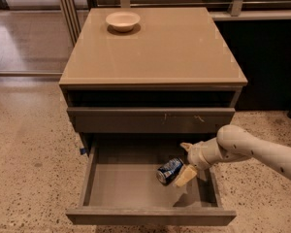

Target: Pick pepsi can from middle drawer and place on counter

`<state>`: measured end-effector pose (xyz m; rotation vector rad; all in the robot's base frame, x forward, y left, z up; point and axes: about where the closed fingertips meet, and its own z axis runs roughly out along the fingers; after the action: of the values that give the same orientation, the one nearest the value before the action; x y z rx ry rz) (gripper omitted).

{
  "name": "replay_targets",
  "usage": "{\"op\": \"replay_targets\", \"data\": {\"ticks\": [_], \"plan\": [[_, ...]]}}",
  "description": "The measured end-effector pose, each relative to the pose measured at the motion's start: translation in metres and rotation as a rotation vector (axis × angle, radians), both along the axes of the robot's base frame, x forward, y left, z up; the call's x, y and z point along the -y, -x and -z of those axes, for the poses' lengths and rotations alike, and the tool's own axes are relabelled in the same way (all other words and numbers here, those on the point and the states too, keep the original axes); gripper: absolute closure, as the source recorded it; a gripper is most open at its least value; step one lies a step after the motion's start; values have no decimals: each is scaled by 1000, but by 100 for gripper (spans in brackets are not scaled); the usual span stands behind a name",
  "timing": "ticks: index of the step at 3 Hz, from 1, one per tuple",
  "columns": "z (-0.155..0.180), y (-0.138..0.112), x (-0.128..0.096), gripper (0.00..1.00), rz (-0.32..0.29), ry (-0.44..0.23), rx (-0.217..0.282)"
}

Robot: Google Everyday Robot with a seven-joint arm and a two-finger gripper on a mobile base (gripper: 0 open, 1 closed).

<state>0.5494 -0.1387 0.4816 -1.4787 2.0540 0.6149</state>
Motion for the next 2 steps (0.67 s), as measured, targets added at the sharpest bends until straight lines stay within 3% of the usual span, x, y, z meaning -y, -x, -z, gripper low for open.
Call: {"op": "replay_targets", "data": {"ticks": [1, 2], "plan": [[18, -10, -15, 0, -43, 1, -22], [19, -7, -14, 0, -43, 6, -19]]}}
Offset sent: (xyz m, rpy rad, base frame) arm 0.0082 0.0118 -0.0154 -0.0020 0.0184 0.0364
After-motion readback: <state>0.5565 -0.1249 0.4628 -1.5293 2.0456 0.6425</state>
